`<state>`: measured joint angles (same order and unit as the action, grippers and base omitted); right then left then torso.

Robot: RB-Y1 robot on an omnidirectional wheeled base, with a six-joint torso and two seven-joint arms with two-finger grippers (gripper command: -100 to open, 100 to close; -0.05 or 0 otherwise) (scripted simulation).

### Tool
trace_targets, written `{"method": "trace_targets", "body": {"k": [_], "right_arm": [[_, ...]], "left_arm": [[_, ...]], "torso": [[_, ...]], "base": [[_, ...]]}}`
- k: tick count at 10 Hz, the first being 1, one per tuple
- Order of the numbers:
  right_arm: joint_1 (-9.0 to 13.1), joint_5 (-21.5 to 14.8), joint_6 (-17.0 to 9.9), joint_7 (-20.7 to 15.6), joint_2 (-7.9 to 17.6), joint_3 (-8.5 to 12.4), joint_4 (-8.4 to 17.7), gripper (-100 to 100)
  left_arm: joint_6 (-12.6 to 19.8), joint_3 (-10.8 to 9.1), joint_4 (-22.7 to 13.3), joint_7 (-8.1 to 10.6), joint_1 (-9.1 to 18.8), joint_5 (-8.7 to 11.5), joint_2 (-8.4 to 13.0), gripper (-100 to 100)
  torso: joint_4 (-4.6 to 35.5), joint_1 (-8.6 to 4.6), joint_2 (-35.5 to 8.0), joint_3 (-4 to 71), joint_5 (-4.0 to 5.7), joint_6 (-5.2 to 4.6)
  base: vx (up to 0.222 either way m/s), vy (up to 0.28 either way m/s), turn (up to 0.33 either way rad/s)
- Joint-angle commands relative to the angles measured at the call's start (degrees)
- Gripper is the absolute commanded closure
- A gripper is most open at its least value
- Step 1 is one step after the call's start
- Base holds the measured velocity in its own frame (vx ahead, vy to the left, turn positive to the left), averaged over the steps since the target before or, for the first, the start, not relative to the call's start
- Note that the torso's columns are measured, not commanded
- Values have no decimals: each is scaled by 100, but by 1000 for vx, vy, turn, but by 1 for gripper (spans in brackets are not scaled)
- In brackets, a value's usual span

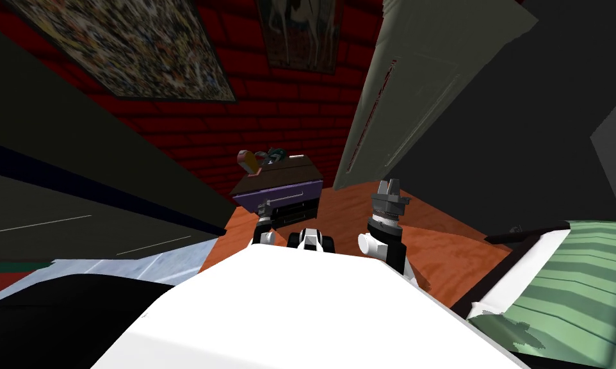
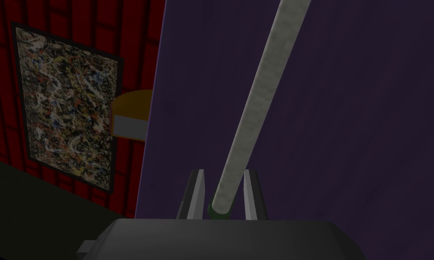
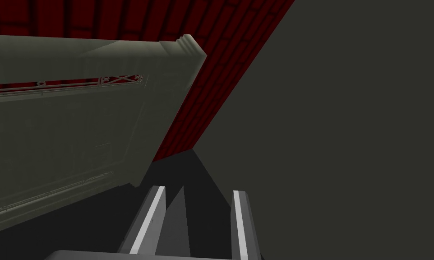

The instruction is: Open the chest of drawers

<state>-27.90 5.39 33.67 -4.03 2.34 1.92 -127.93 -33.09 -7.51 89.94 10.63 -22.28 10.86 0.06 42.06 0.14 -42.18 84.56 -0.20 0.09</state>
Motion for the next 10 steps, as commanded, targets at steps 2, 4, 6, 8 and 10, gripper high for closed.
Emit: {"method": "trace_targets", "body": {"k": [2, 4, 6, 8, 10], "right_arm": [[0, 0, 0, 0, 0, 0, 0, 0], [0, 0, 0, 0, 0, 0, 0, 0], [1, 0, 0, 0, 0, 0, 0, 0], [1, 0, 0, 0, 0, 0, 0, 0], [0, 0, 0, 0, 0, 0, 0, 0]], "left_arm": [[157, -16, 108, -8, -63, 11, 13, 100], [198, 14, 173, 5, -151, 9, 16, 100], [222, 44, 230, 17, -232, 5, 17, 100], [169, 52, 230, 19, -197, 0, 22, 100], [186, 97, 286, 31, -308, -9, 17, 100]], "torso": [[-1, 10, 5, 4, -4, -7], [8, 7, -7, 1, 3, -5], [7, 6, -13, -7, 1, 2], [3, 11, -3, 0, -2, 4], [7, -1, 0, 6, 6, -6]], "base": [[-79, -49, 19], [-135, -36, 7], [-163, -60, 13], [-112, -53, 7], [-171, -68, 19]]}}
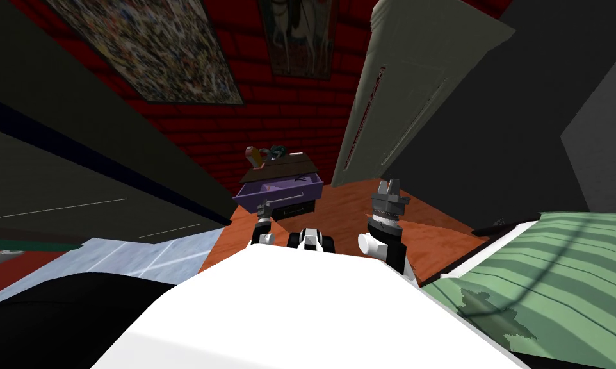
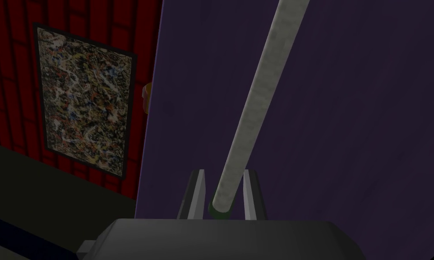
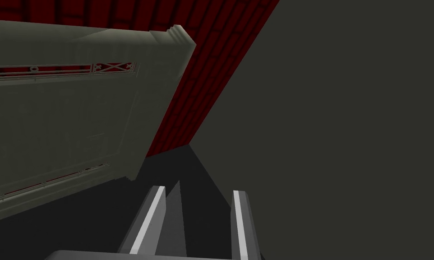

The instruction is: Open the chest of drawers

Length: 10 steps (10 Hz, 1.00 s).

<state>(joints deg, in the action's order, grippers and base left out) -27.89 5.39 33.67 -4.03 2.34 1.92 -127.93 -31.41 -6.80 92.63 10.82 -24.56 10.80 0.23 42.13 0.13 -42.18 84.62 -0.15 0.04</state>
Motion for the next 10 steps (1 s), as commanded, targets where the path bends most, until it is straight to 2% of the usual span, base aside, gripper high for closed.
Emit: {"method": "trace_targets", "body": {"k": [1, 2, 3, 10], "right_arm": [[1, 0, 0, 0, 0, -1, 0, 0], [2, 0, 0, 0, -1, -1, 0, 0], [1, 0, 0, 0, 0, -1, 0, 0], [-2, 0, 0, 0, 1, 1, 0, 0]], "left_arm": [[21, 42, 40, 18, -121, -5, 0, 100], [25, 57, 63, 23, -161, -8, 0, 100], [112, 52, 260, 11, -189, -3, -9, -100], [863, 48, 1467, -1, -702, 50, -34, -100]], "torso": [[-1, -6, -19, -16, -5, -1], [-1, 1, -16, -16, -7, -1], [0, 12, -1, -5, -4, 2], [21, -19, -30, -18, 16, -4]], "base": [[-221, -81, 21], [-207, -68, 14], [-91, -36, -3], [30, -2, -7]]}}
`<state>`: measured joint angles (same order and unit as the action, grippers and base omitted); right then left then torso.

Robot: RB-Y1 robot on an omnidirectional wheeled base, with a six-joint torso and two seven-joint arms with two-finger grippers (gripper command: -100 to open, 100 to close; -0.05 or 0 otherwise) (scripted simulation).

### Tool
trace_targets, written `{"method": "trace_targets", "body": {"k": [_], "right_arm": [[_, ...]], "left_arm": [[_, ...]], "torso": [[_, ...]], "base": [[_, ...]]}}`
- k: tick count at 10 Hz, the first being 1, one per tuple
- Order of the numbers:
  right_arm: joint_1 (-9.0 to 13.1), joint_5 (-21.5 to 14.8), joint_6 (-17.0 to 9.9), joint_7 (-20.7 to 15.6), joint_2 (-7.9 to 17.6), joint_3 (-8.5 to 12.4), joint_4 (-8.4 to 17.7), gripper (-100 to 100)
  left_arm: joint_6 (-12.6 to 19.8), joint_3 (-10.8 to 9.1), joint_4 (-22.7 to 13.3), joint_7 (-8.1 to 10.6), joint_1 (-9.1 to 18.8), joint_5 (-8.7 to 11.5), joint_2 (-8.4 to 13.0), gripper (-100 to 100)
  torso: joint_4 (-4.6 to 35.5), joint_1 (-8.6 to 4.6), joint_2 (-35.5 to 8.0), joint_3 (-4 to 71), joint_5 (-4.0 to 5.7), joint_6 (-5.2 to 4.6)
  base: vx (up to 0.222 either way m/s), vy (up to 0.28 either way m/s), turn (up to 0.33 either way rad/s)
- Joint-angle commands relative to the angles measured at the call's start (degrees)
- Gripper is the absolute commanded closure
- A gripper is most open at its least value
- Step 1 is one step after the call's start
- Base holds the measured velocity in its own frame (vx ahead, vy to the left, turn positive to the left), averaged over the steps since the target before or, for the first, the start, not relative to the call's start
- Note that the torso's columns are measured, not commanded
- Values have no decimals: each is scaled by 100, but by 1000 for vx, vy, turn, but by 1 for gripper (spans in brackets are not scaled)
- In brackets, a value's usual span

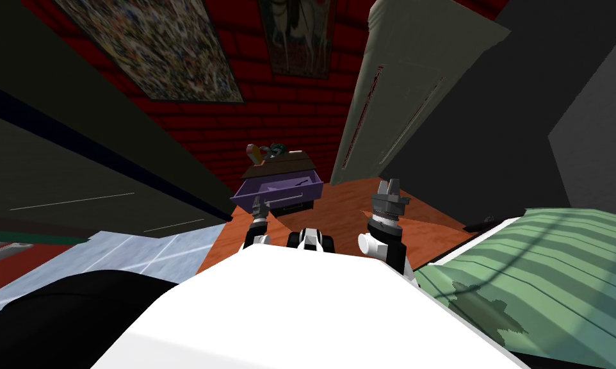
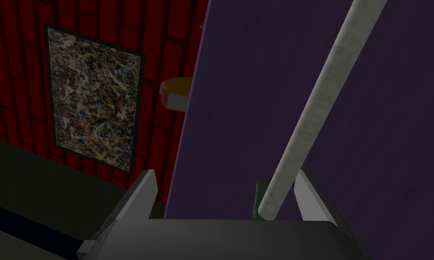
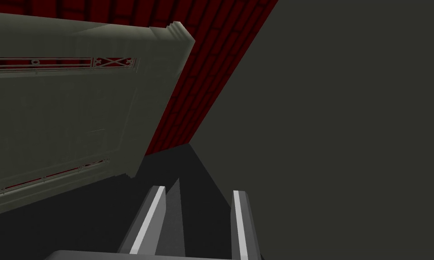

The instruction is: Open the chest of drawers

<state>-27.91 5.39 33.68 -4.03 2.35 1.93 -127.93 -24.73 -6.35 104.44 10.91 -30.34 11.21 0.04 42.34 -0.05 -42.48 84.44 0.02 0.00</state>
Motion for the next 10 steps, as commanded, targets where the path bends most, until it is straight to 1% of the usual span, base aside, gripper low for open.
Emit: {"method": "trace_targets", "body": {"k": [1, 2, 3, 4, 5, 10], "right_arm": [[0, 0, 0, 0, 0, 0, 0, 0], [0, 0, 0, 0, 0, 0, 0, 0], [0, 0, 0, 0, 0, 0, 0, 0], [0, 0, 0, 0, 0, 0, 0, 0], [0, 0, 0, 0, 0, 0, 0, 0], [0, 0, 0, 0, 0, 0, 0, 0]], "left_arm": [[302, 3, 458, -11, -197, 17, -19, -100], [302, 3, 480, -11, -197, 17, -19, -100], [409, 3, 655, -13, -270, 24, -23, -100], [371, 7, 504, -7, -261, 23, -12, -100], [390, 6, 508, -6, -269, 24, -12, 0], [413, 8, 480, -9, -285, 23, -14, 0]], "torso": [[-2, 4, 8, 5, -1, 0], [5, 2, 14, 12, 7, 0], [12, -7, 10, 12, 16, -1], [19, -14, 2, 9, 24, 1], [12, -14, -1, 5, 16, 0], [-3, 2, 17, 13, 2, 0]], "base": [[2, -13, -6], [2, -8, 0], [7, -4, -9], [7, 2, -1], [0, 0, 0], [0, 0, 0]]}}
